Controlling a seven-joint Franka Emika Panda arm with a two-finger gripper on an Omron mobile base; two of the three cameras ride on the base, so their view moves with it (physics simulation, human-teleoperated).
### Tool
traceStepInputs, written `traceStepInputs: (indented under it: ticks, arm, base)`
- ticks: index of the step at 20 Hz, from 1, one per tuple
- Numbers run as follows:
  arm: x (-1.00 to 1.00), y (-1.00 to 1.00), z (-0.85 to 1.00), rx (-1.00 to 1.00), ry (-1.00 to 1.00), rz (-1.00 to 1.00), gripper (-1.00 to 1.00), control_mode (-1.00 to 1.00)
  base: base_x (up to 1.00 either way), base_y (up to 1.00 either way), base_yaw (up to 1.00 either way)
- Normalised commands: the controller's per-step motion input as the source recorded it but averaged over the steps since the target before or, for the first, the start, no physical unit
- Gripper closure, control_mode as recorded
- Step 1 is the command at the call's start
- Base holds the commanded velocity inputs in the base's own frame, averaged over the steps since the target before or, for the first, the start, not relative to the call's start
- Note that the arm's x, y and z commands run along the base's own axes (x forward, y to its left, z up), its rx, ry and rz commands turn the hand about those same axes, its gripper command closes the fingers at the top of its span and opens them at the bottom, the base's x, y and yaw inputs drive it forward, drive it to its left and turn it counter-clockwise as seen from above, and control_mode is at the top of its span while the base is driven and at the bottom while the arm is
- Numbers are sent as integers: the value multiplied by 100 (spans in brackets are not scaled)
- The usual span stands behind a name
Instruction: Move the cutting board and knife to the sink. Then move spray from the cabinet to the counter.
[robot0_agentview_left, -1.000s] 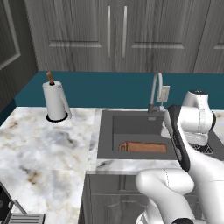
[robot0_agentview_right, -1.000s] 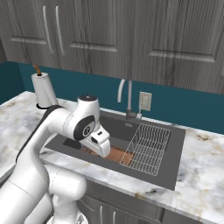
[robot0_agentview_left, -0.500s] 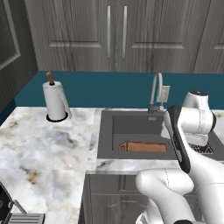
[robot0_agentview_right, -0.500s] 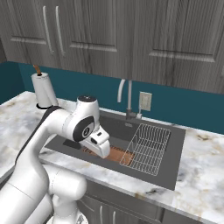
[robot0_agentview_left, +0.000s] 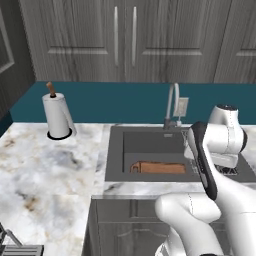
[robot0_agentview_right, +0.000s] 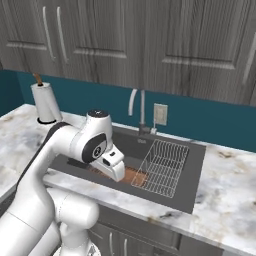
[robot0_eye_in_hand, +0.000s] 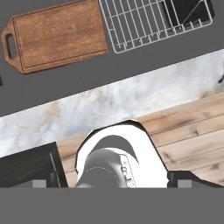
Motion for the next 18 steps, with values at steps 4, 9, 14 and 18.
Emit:
traceStepInputs:
  ticks: [4,9,14,18]
  arm:
    - [0,0,0,0,0,0,-100,100]
    - [0,0,0,0,0,0,-100,100]
    - [0,0,0,0,0,0,-100,100]
    - [0,0,0,0,0,0,-100,100]
  base:
    - [-26,-55,-4]
    - [-30,-57,0]
    - [-59,-14,9]
    - [-61,-4,45]
